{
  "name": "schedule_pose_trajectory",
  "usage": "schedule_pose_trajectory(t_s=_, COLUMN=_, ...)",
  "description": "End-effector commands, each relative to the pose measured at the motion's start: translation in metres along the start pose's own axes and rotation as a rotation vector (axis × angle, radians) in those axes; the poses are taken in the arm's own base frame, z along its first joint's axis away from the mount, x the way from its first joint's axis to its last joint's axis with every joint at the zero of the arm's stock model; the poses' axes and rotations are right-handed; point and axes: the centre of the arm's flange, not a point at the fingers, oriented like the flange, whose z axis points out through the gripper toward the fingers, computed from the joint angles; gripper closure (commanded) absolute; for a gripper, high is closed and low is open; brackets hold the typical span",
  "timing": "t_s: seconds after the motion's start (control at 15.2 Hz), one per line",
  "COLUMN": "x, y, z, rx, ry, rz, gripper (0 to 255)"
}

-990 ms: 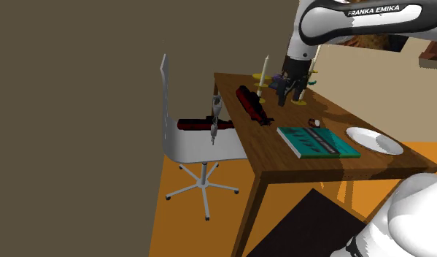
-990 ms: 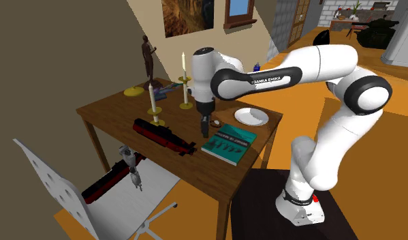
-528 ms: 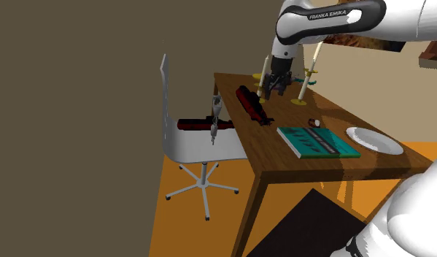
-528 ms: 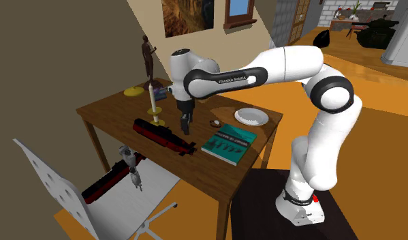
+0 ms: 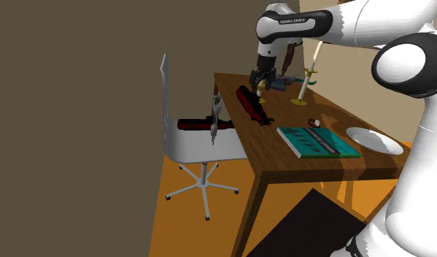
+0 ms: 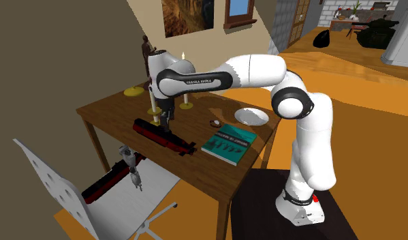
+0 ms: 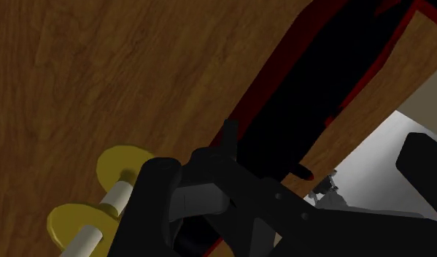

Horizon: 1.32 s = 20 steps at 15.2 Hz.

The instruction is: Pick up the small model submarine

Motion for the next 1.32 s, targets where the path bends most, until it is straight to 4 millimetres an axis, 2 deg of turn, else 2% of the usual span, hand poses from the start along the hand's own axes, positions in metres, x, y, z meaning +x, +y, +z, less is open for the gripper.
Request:
schedule_pose_trajectory(t_s=0.0, x=0.028, y=0.007, z=0.003, rx=0.003, ry=0.002, rz=-0.002, gripper=0)
schedule_pose_trajectory(t_s=0.13, x=0.046, y=0.013, z=0.005, rx=0.006, ry=0.003, rz=-0.003, gripper=0)
schedule_pose_trajectory(t_s=0.59, x=0.047, y=0.011, z=0.042, rx=0.006, ry=0.003, rz=-0.003, gripper=0)
schedule_pose_trajectory(t_s=0.73, x=0.047, y=0.011, z=0.045, rx=0.006, ry=0.003, rz=-0.003, gripper=0)
schedule_pose_trajectory(t_s=0.79, x=0.047, y=0.01, z=0.044, rx=0.006, ry=0.003, rz=-0.003, gripper=255)
schedule_pose_trajectory(t_s=1.25, x=0.047, y=0.011, z=0.044, rx=0.006, ry=0.003, rz=-0.003, gripper=255)
